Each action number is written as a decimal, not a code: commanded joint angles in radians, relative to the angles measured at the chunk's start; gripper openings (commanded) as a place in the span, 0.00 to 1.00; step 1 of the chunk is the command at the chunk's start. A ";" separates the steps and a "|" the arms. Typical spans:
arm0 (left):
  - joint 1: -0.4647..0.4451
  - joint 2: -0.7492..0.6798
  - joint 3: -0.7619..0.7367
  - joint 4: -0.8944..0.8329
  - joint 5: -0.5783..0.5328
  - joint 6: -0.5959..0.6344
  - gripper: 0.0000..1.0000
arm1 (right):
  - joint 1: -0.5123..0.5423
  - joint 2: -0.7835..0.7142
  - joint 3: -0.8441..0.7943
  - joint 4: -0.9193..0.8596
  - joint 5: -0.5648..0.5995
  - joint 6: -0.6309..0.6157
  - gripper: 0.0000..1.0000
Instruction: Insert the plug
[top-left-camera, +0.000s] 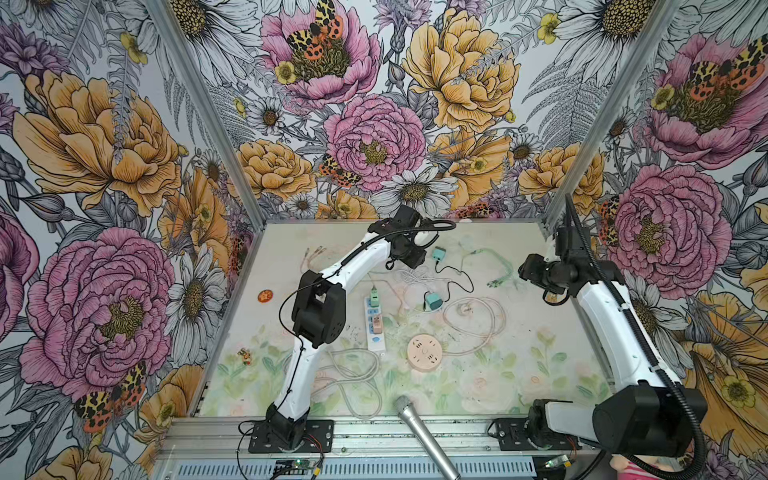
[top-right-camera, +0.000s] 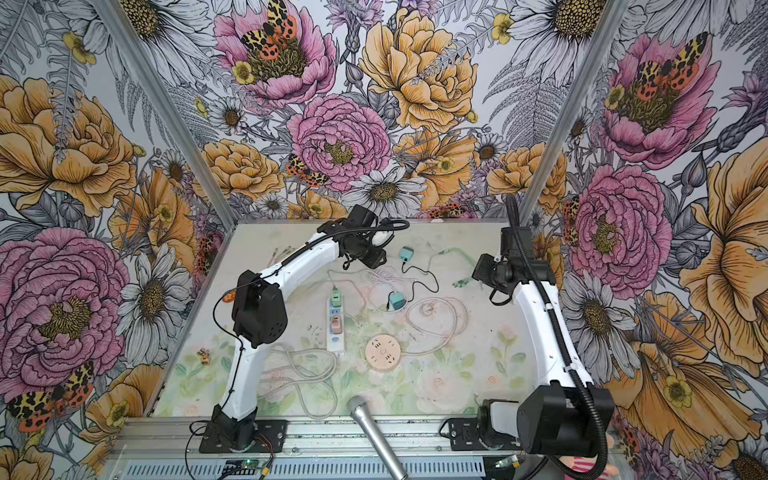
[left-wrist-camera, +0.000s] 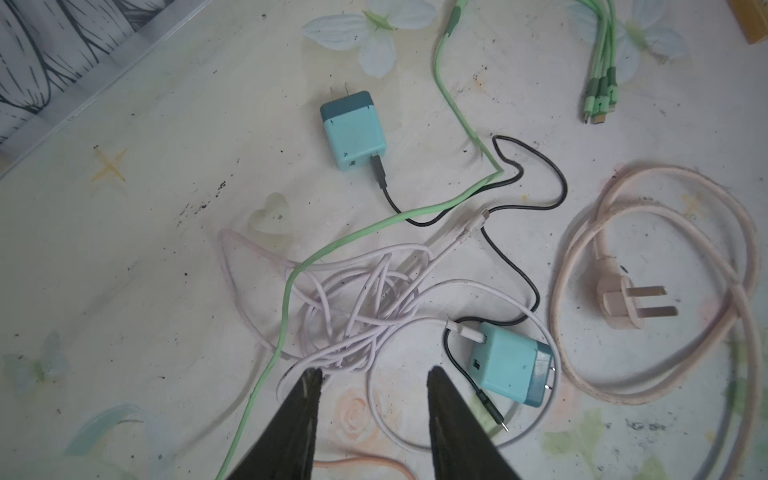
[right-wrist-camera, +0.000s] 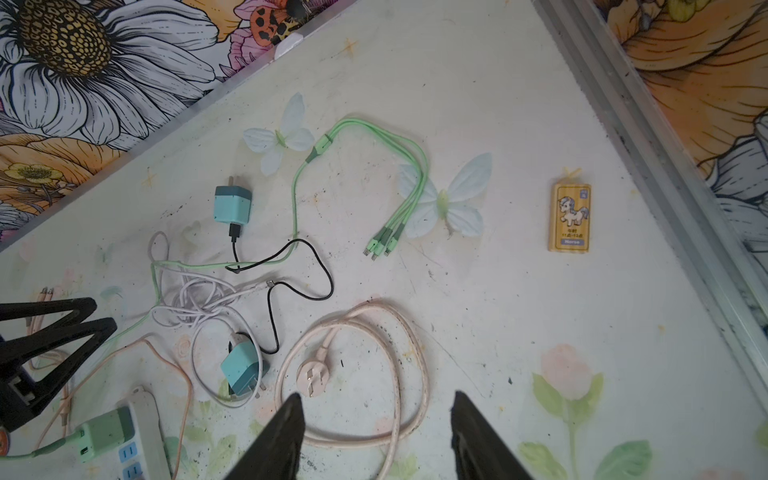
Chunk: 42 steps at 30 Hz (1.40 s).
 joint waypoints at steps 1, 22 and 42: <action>-0.035 0.027 0.051 -0.006 -0.064 0.134 0.45 | -0.010 -0.018 -0.013 0.037 -0.019 0.030 0.57; -0.105 0.247 0.243 0.064 -0.331 0.314 0.45 | -0.031 0.022 -0.045 0.073 -0.033 0.033 0.57; -0.128 0.065 0.037 0.164 -0.428 0.316 0.43 | -0.032 0.022 -0.072 0.097 -0.041 0.067 0.55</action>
